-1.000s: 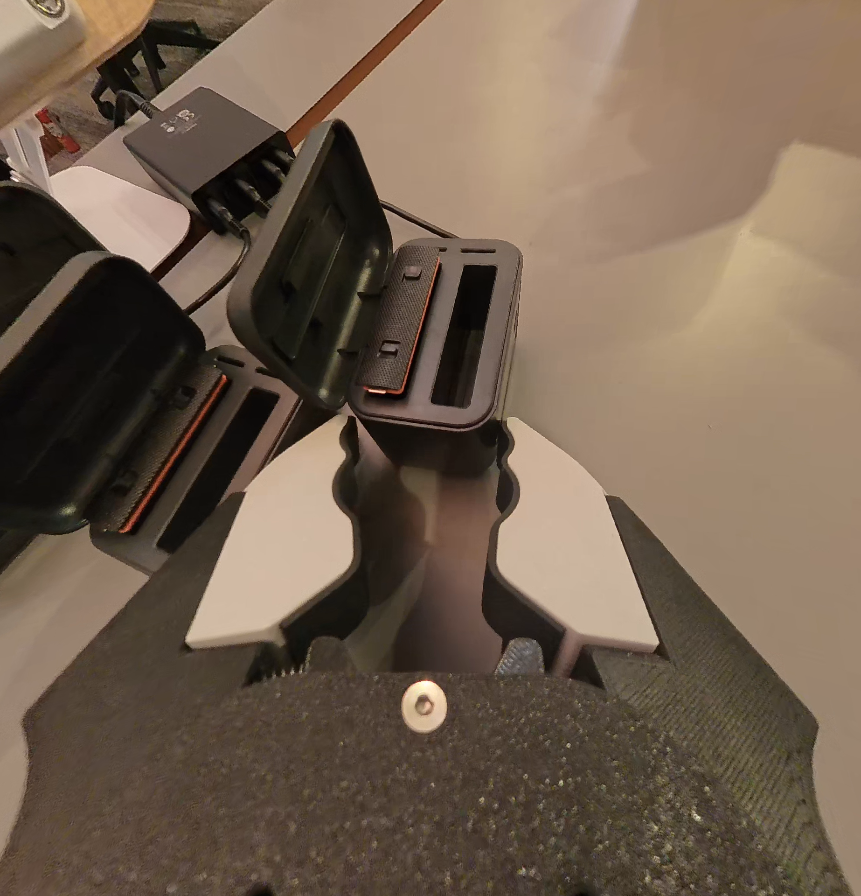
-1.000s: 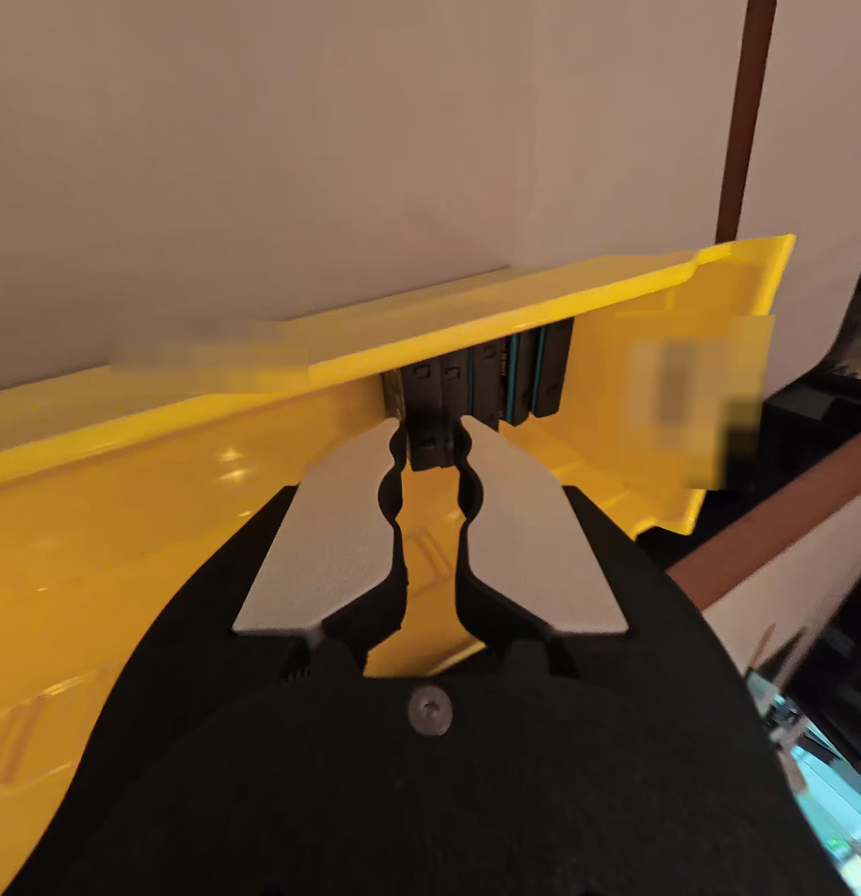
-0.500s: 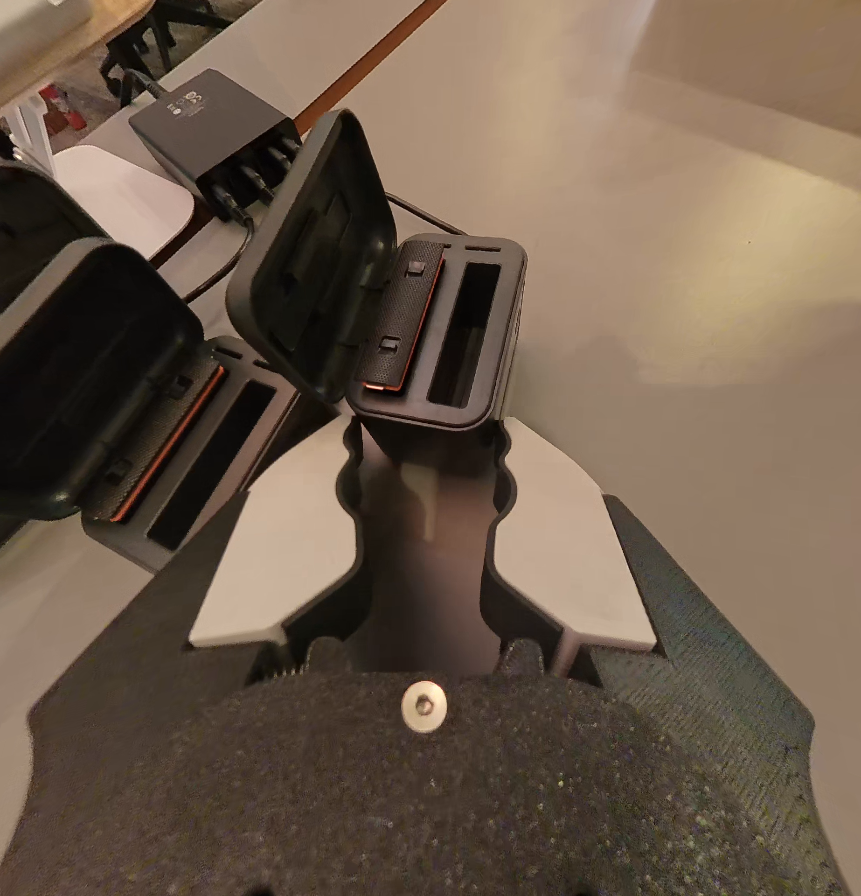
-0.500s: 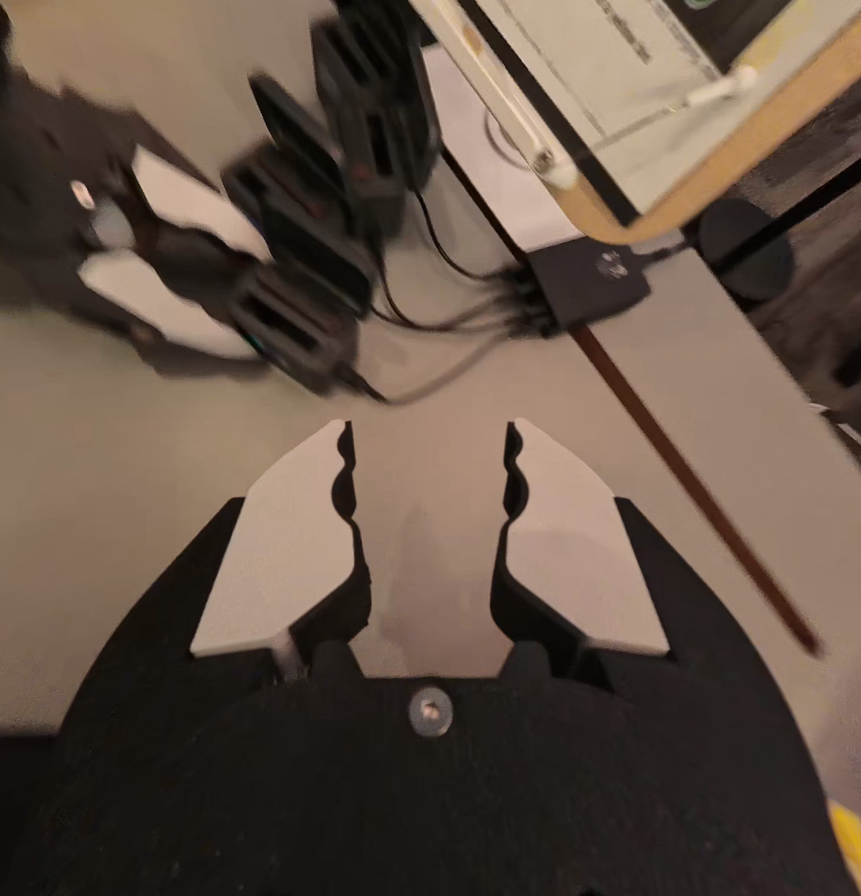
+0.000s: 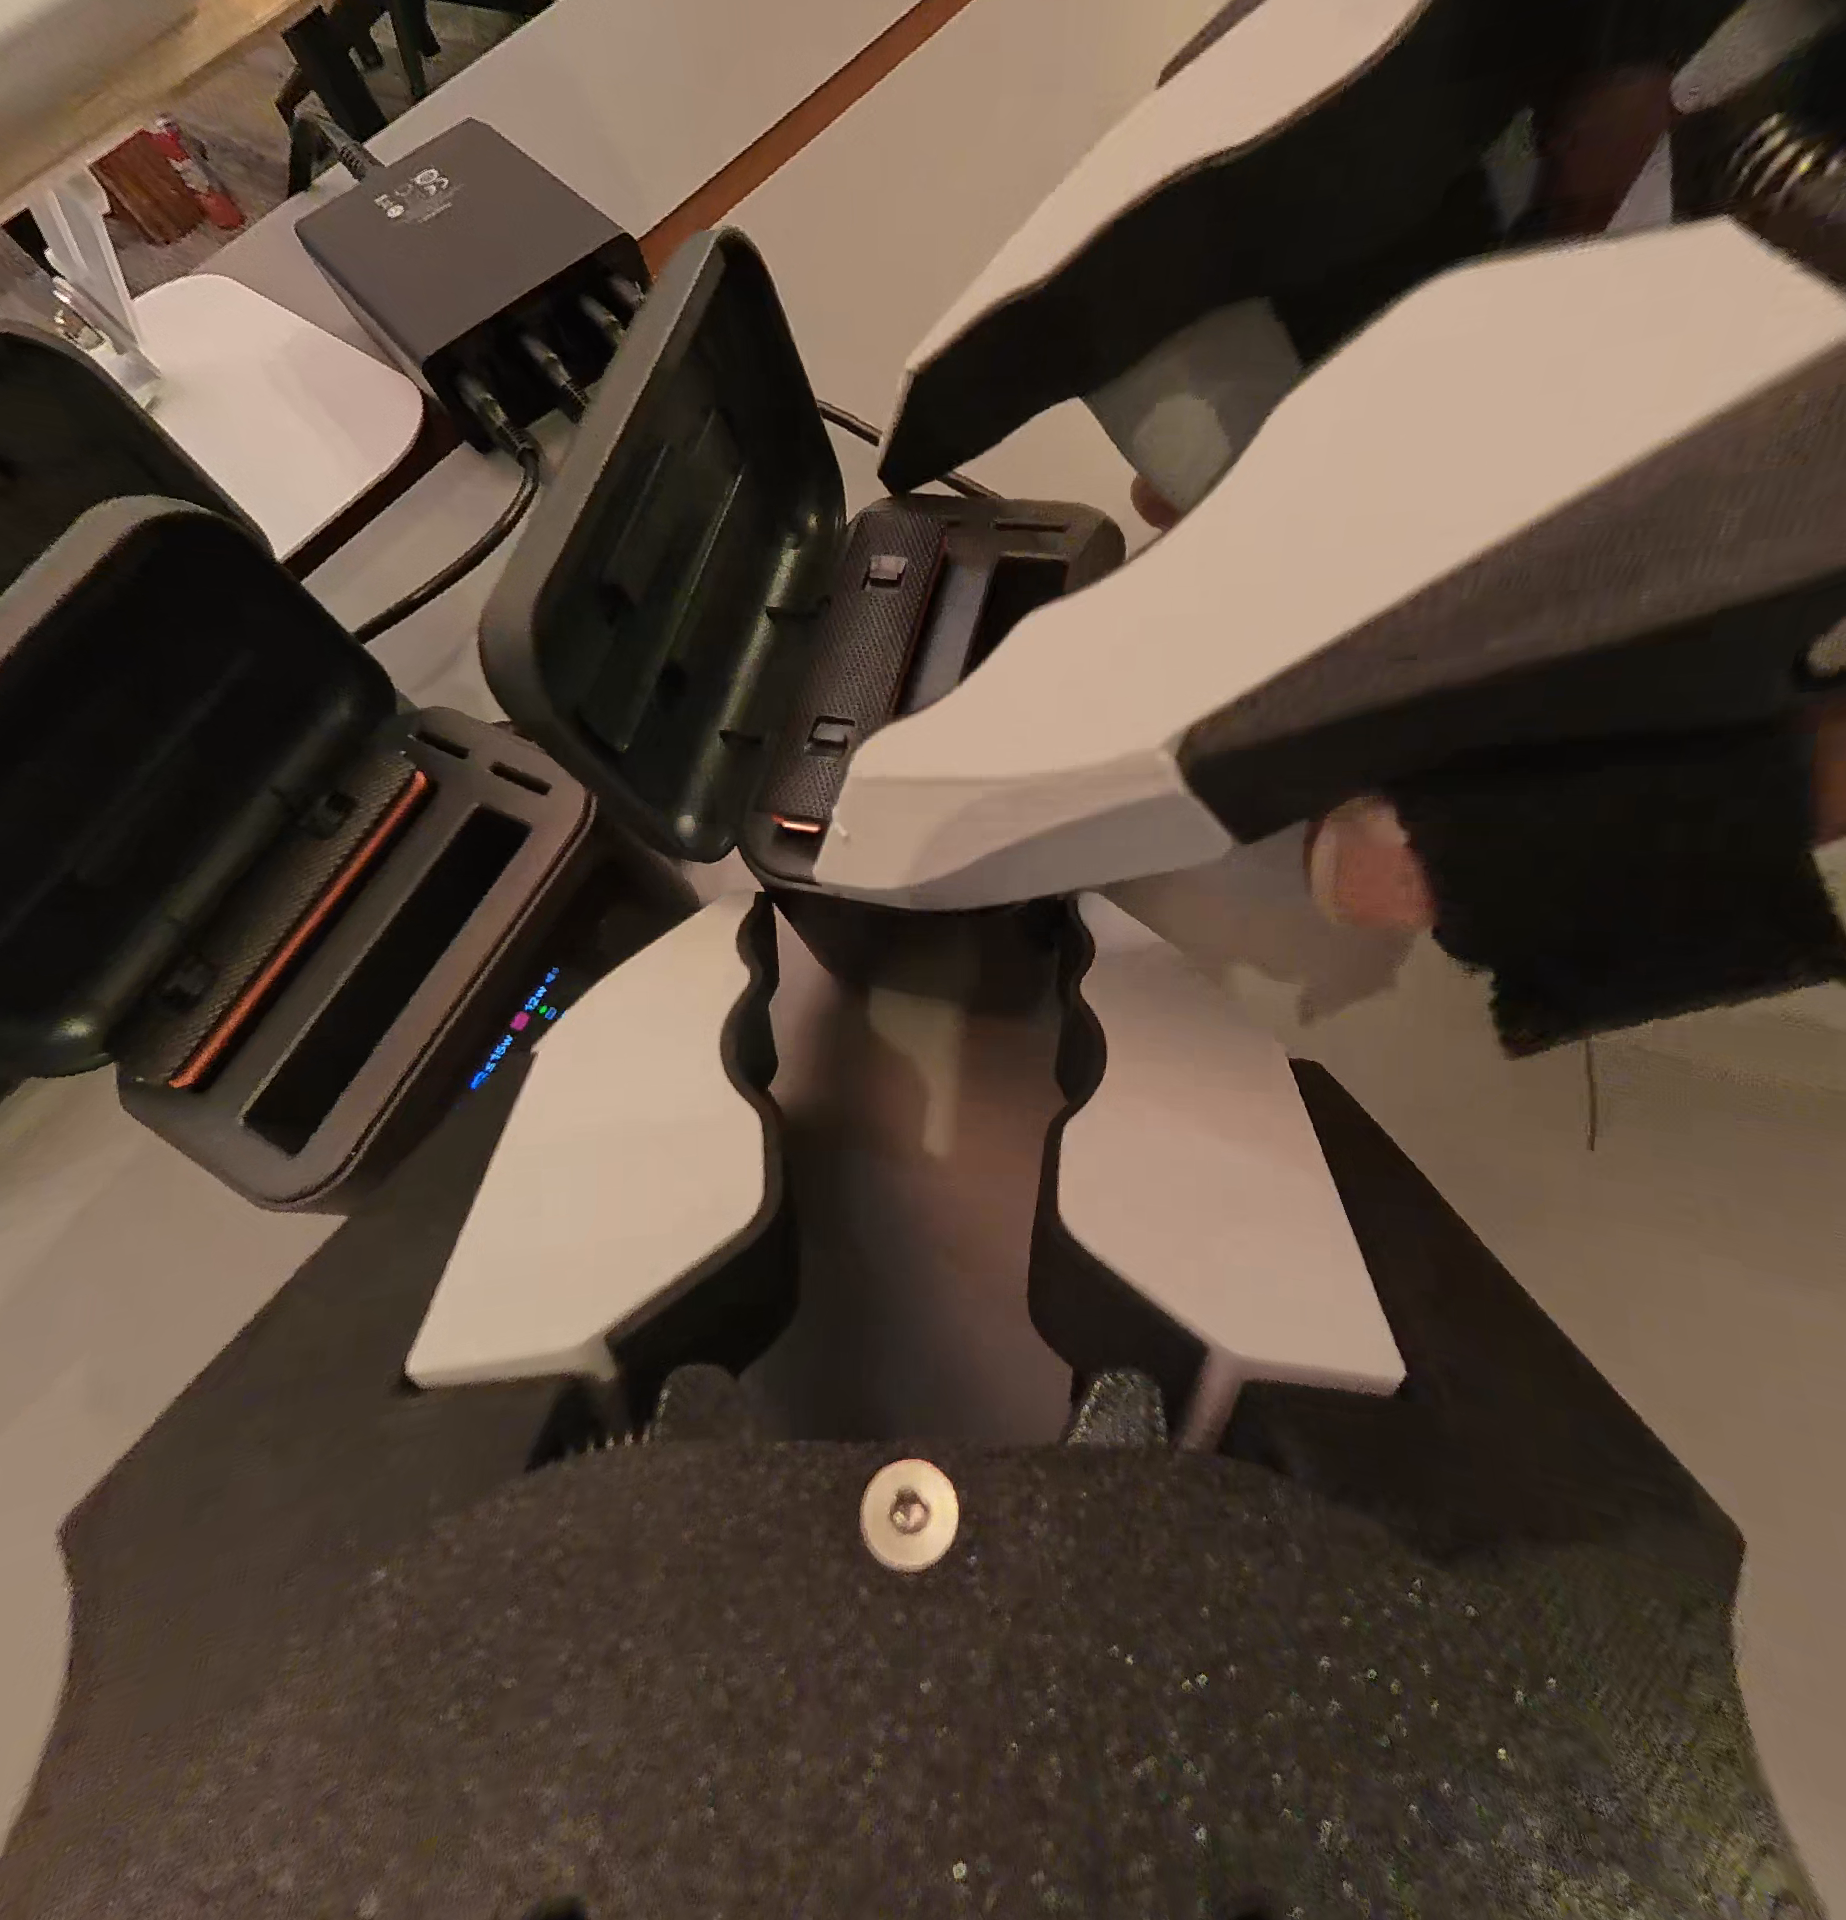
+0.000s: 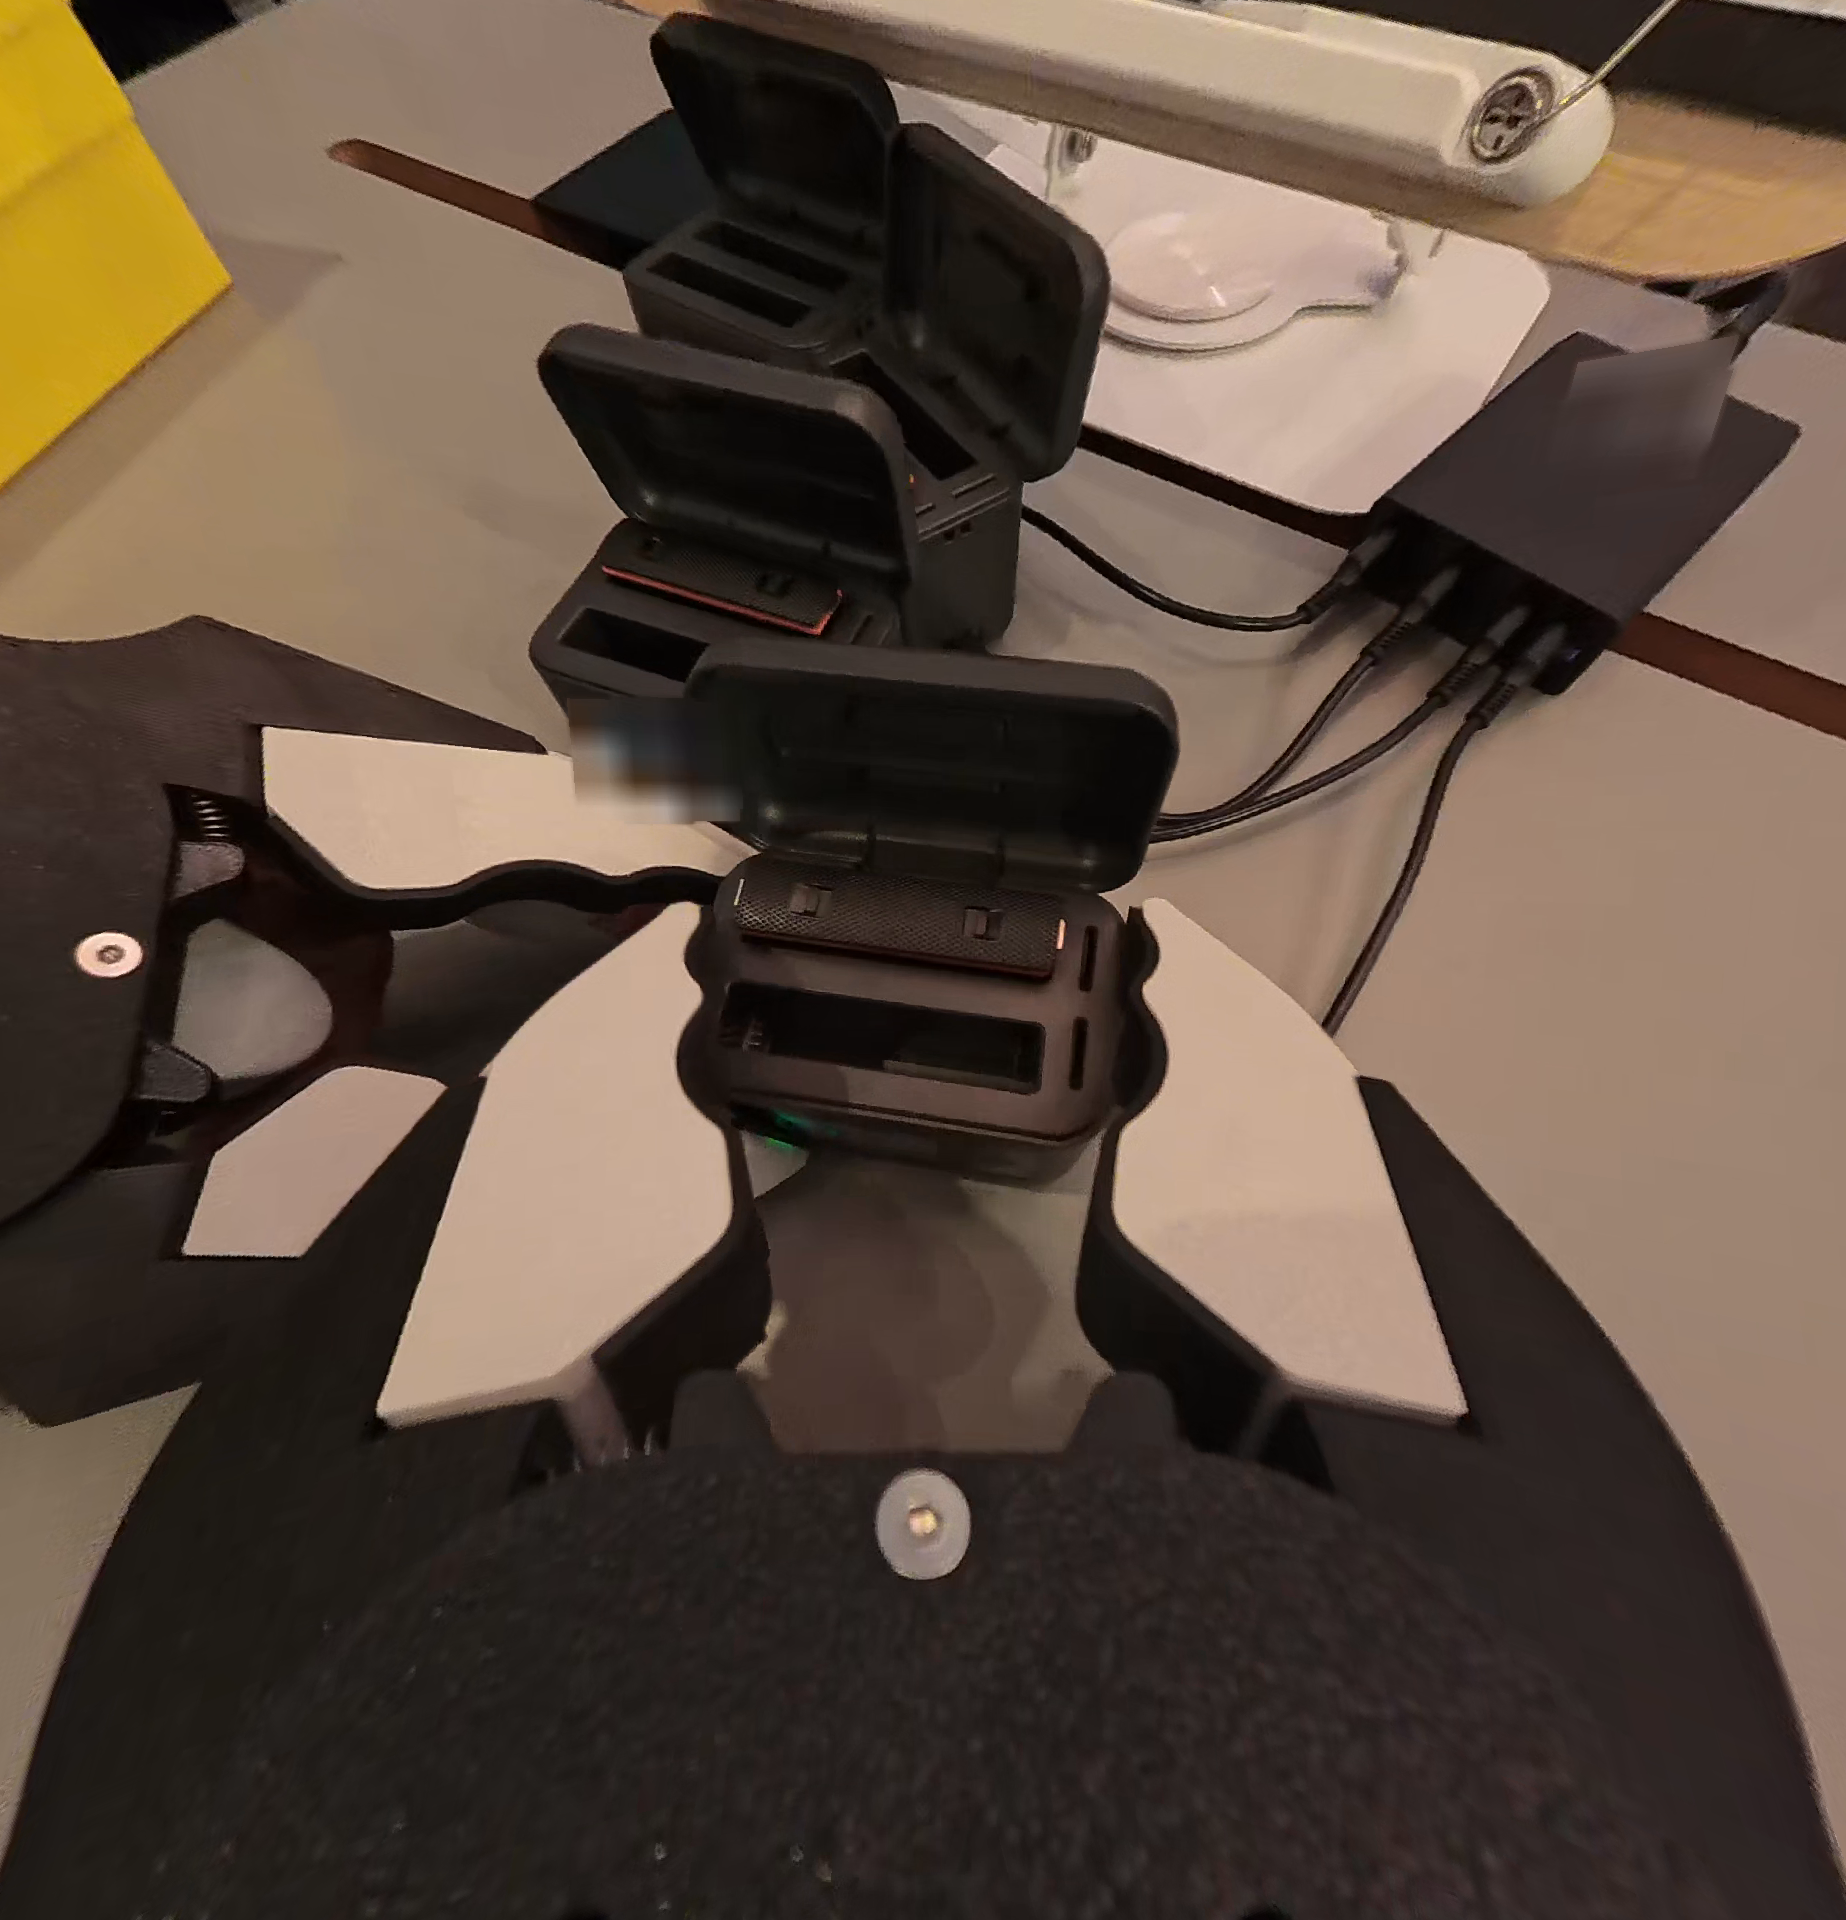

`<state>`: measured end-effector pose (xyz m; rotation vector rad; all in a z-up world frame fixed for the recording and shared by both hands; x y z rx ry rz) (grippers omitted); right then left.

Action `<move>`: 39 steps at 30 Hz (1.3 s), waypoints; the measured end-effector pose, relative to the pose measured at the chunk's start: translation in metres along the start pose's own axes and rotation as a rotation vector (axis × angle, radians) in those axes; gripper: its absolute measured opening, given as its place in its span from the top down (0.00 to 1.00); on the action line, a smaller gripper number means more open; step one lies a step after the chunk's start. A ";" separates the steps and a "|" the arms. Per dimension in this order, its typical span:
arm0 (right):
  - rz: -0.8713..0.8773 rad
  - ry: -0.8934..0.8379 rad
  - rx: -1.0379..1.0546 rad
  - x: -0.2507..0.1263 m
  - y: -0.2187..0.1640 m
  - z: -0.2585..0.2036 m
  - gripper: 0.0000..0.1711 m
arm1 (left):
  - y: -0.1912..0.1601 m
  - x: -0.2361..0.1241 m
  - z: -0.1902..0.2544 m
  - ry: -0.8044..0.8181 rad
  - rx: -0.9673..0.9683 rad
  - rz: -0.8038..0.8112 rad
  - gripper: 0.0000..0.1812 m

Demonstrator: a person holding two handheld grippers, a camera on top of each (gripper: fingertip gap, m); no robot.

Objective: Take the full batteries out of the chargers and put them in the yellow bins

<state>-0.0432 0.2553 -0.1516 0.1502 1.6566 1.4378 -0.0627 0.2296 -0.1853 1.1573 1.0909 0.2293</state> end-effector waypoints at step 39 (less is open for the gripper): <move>0.405 -0.186 0.089 -0.162 0.082 0.081 0.66 | -0.002 0.007 -0.007 0.030 0.049 -0.033 0.66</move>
Point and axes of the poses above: each gripper's, where its closed fingertips meet, x out along the fingers, y out of its top, z = x × y across the jaws, the point moved 1 cm from there along -x, back along the fingers, and after that the axes turned 9 degrees about -x, right-handed, at the moved point
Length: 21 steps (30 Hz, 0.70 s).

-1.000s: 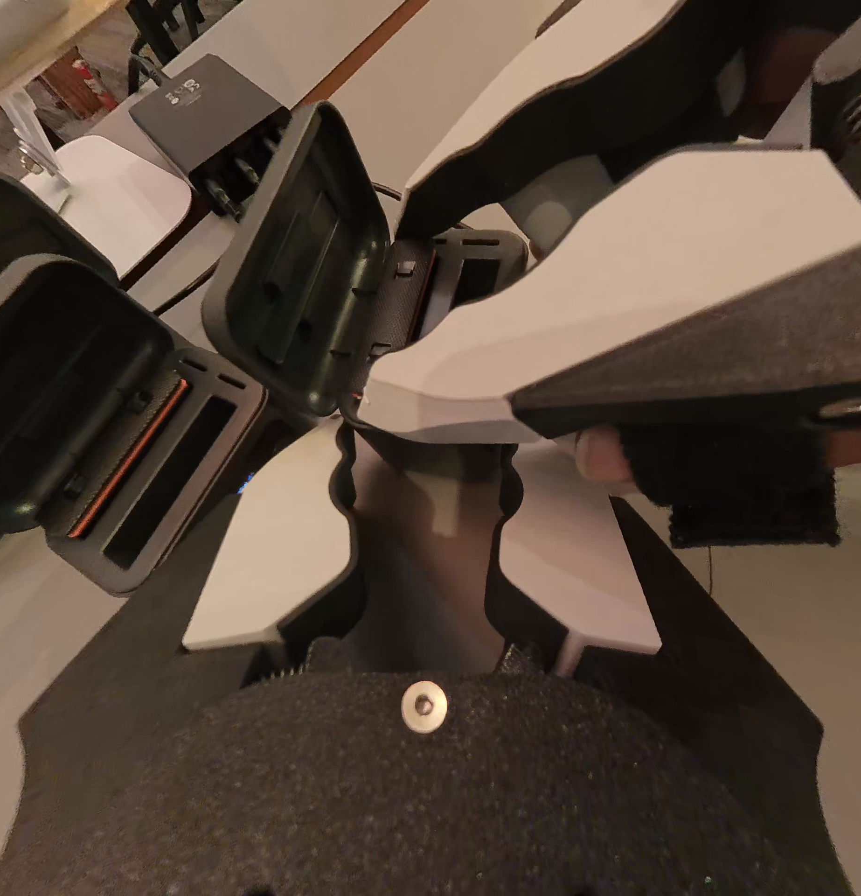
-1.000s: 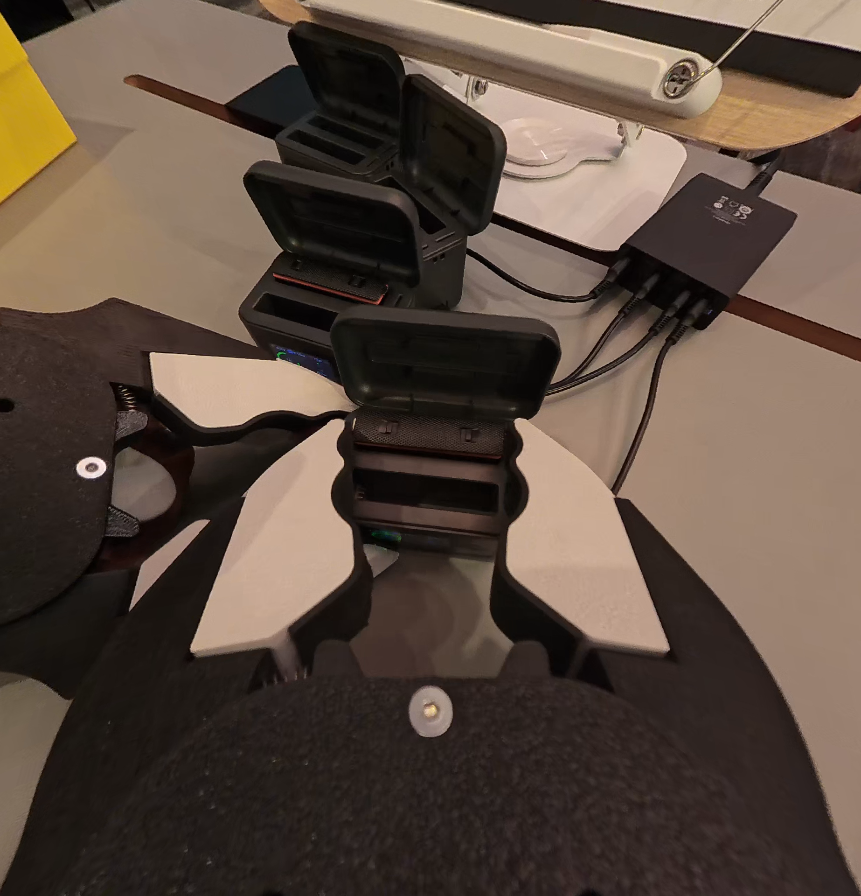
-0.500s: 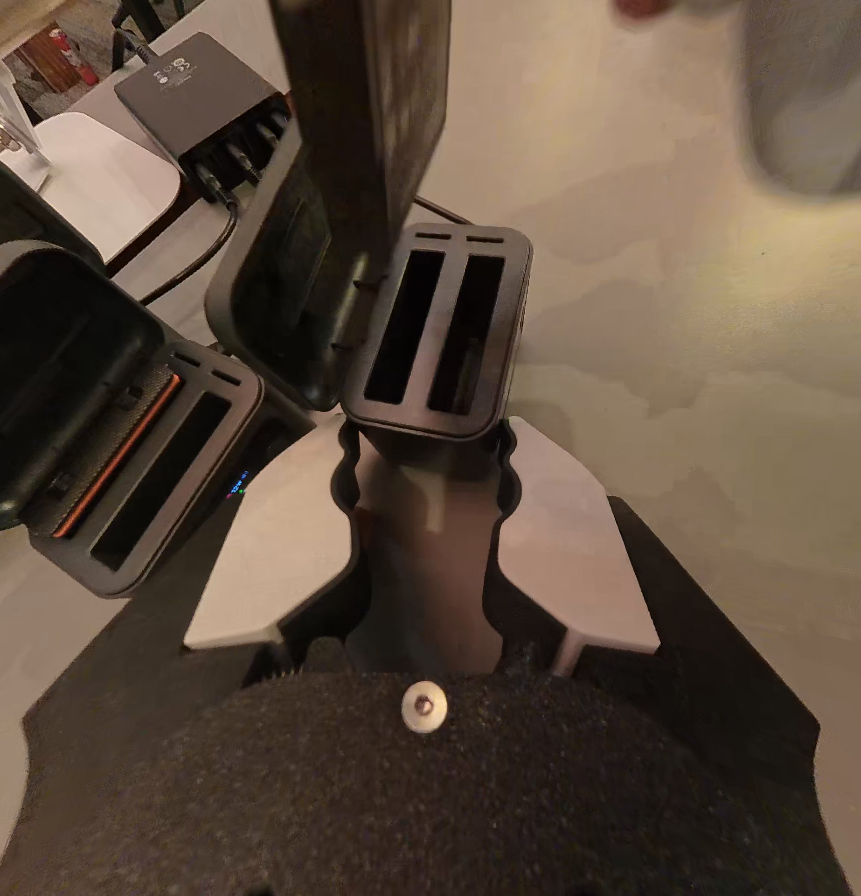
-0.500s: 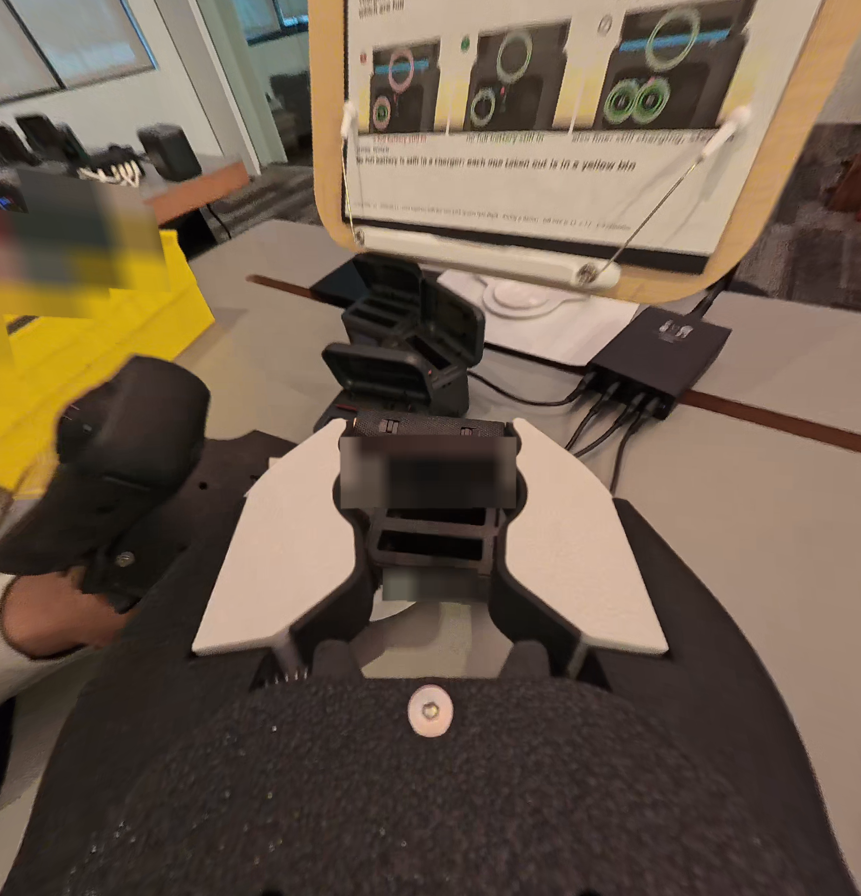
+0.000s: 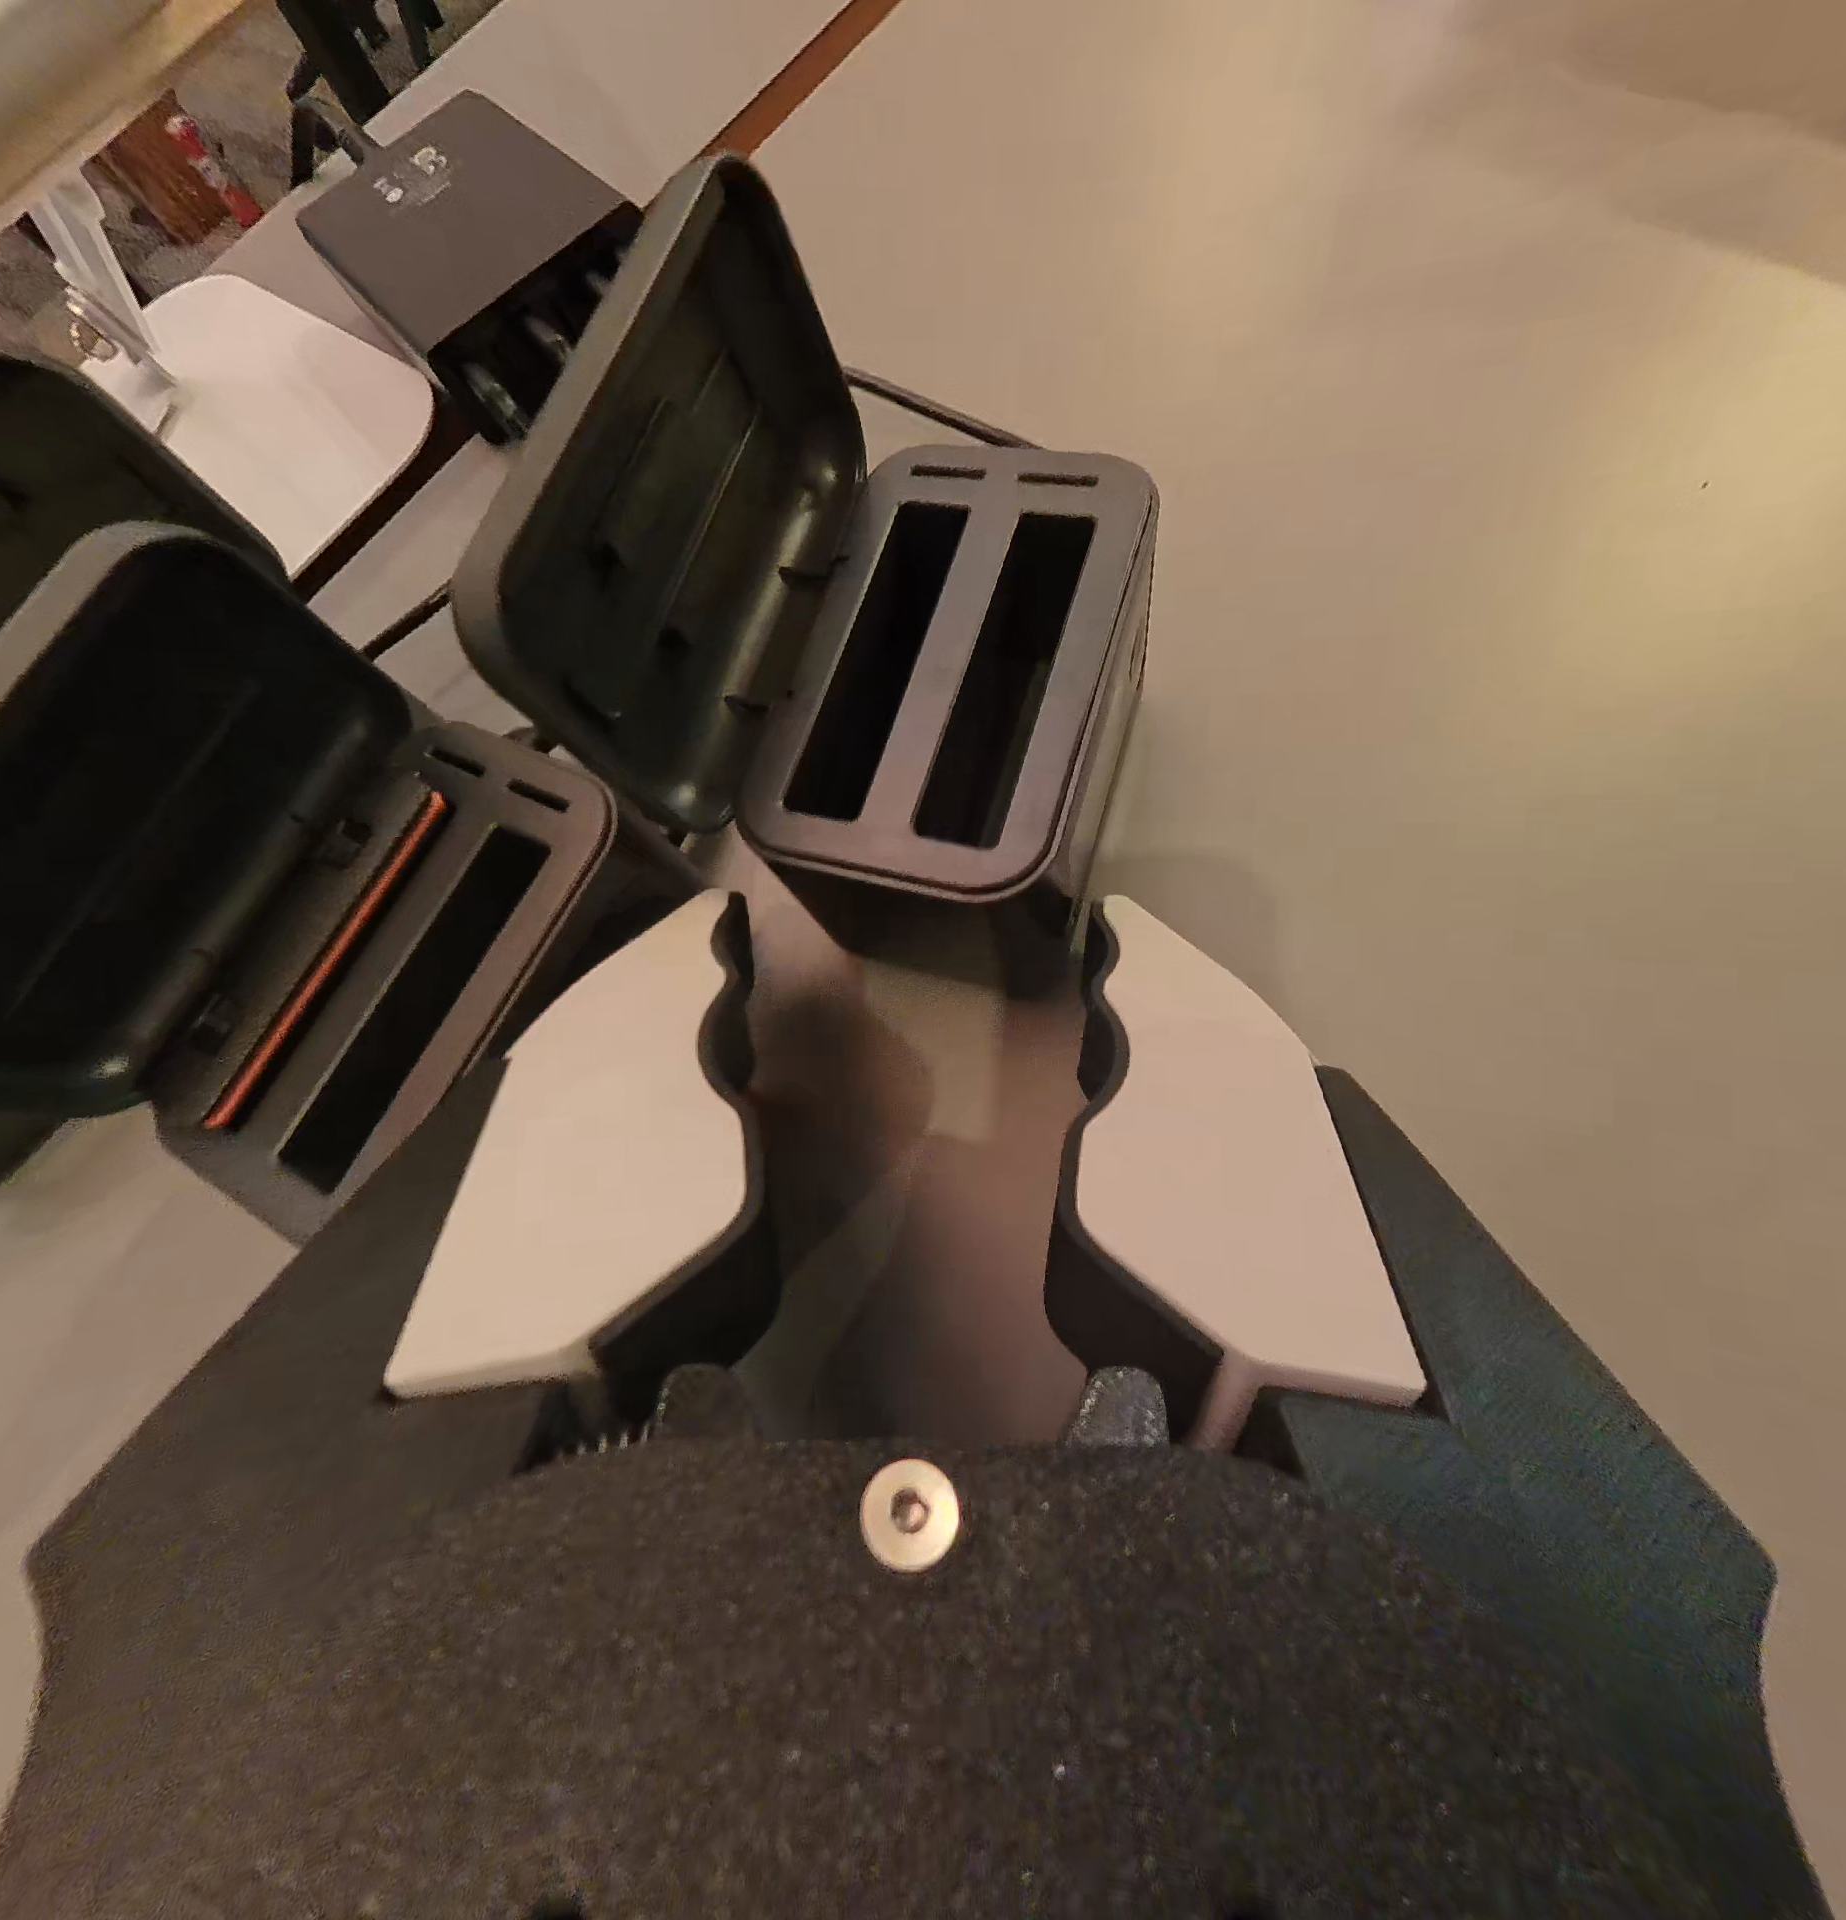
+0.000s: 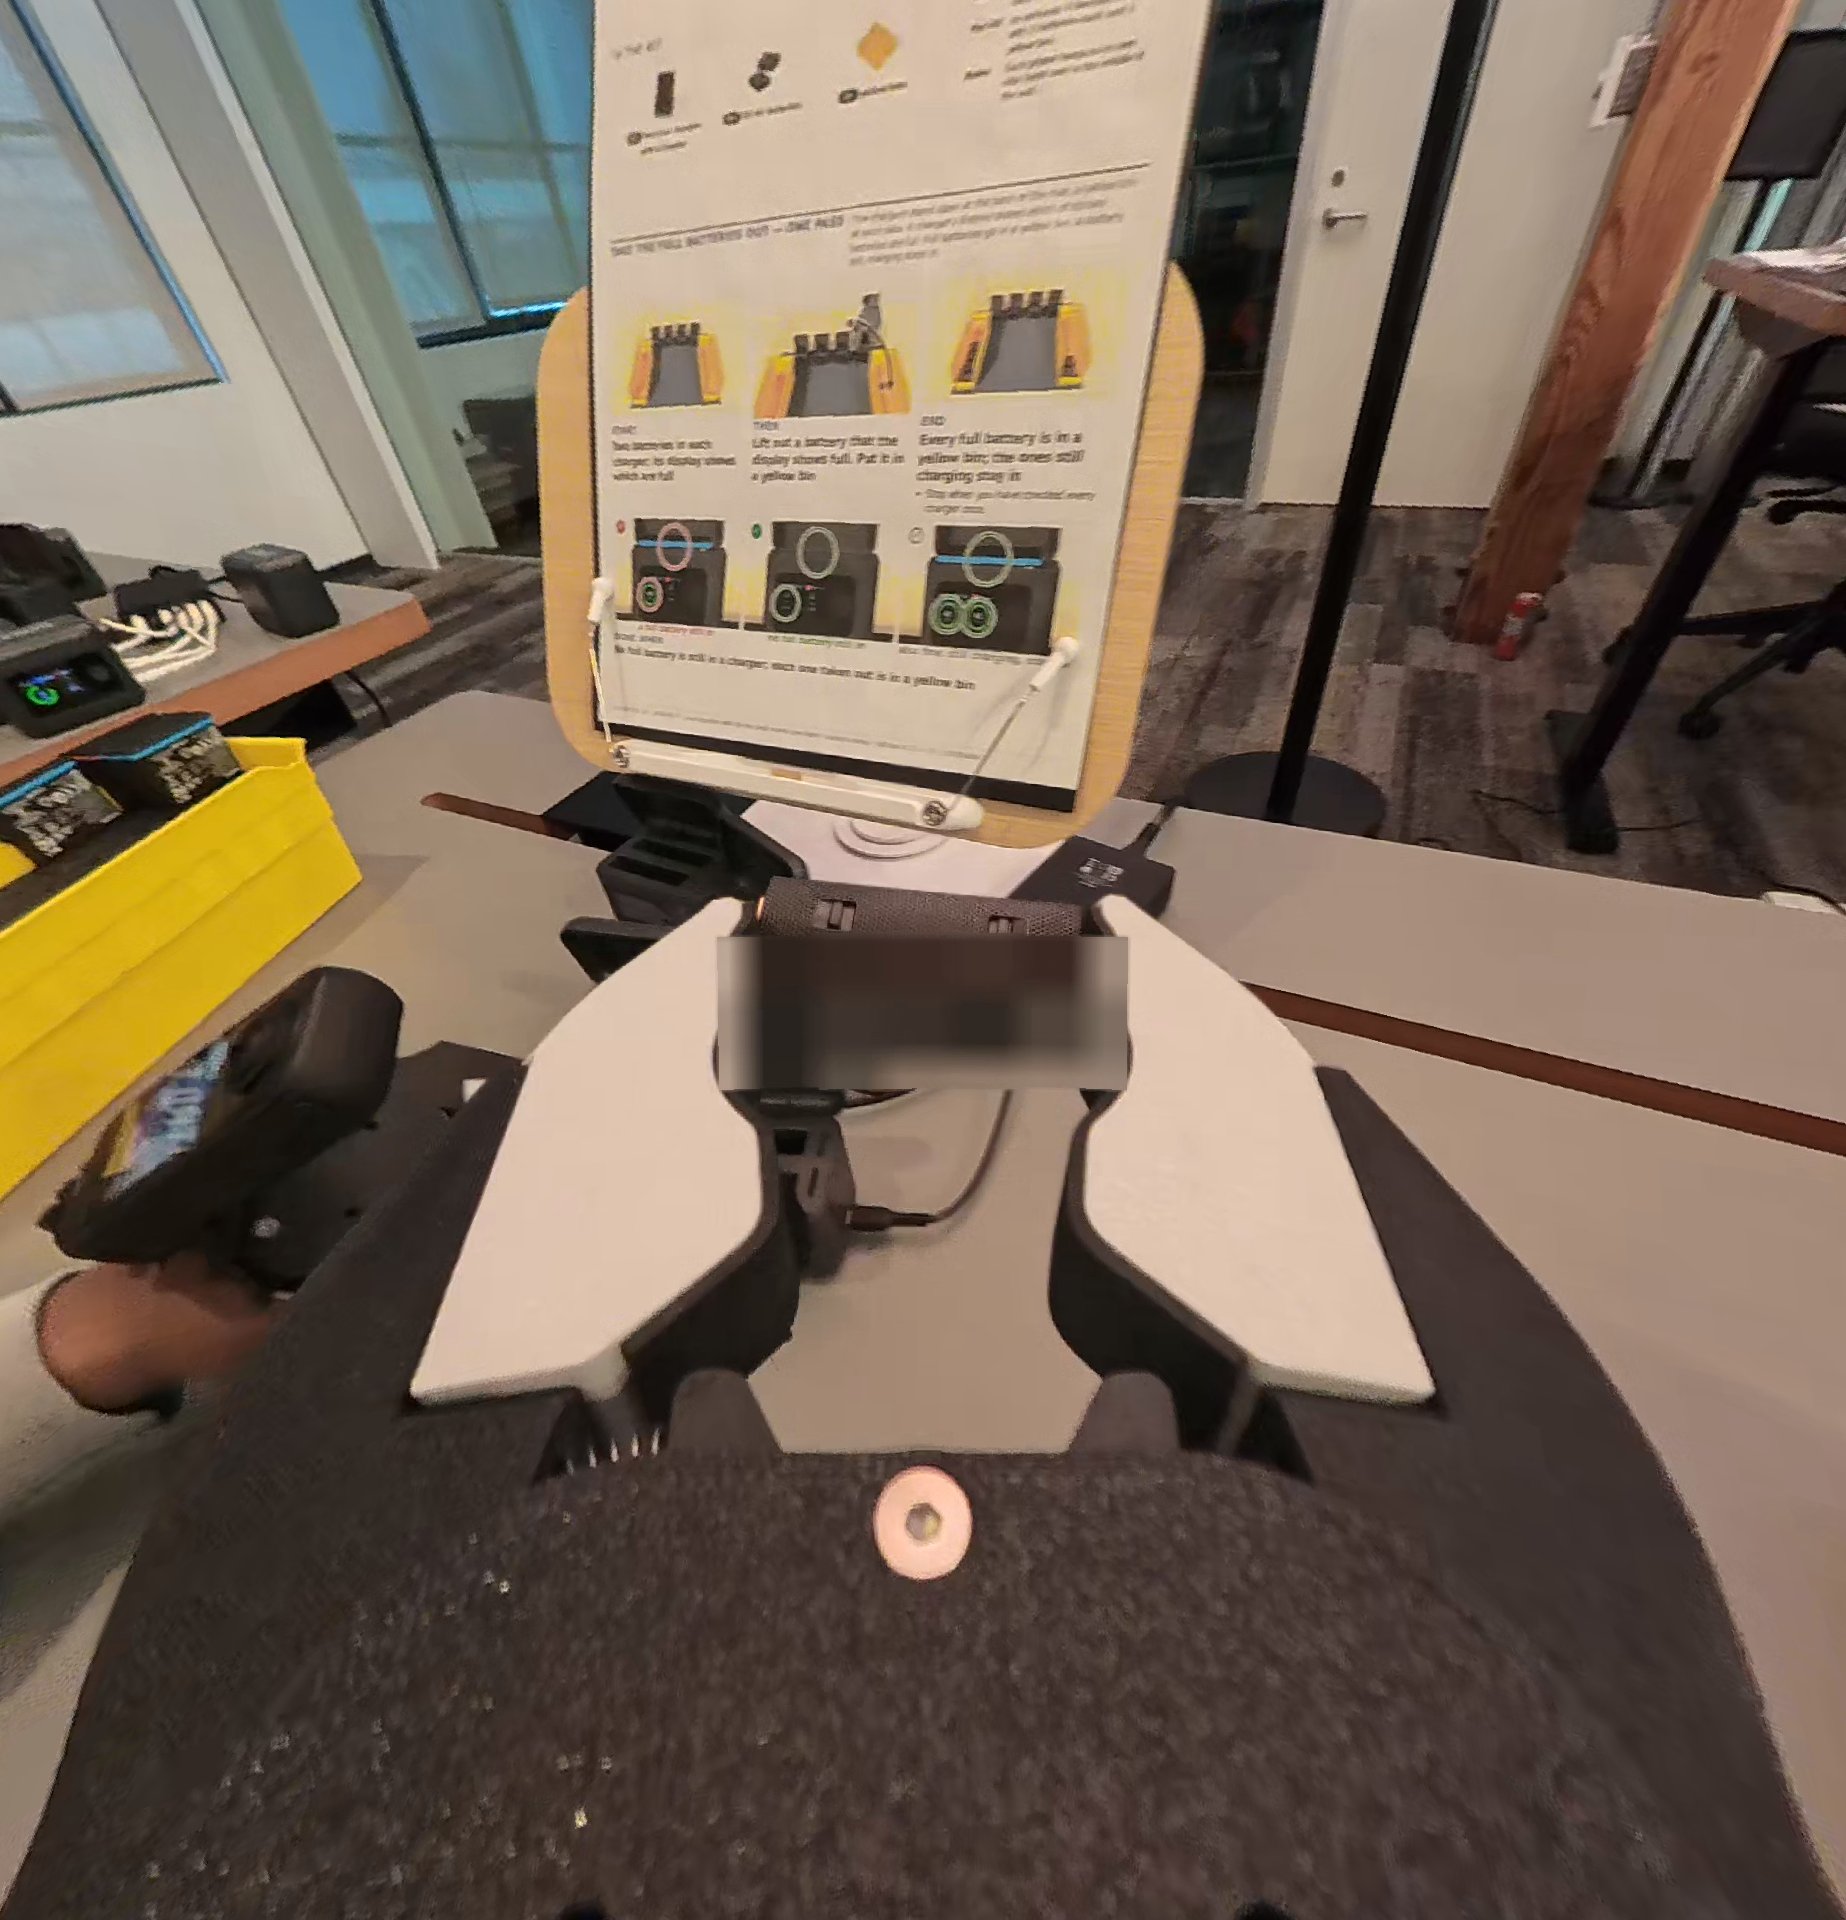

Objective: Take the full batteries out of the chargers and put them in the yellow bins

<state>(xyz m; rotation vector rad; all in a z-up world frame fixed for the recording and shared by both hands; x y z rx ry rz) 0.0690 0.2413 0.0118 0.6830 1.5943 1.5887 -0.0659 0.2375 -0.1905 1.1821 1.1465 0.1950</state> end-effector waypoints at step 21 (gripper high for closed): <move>0.077 0.336 0.627 -0.050 -0.070 -0.080 0.66 | 0.074 -0.084 0.117 -0.178 0.368 0.591 0.87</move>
Point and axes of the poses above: each gripper's, where its closed fingertips meet, x out along the fingers, y out of its top, z = x × y across the jaws, the point moved 1 cm from there along -x, back along the fingers, and after that the axes turned 9 degrees about -x, right-handed, at the moved point
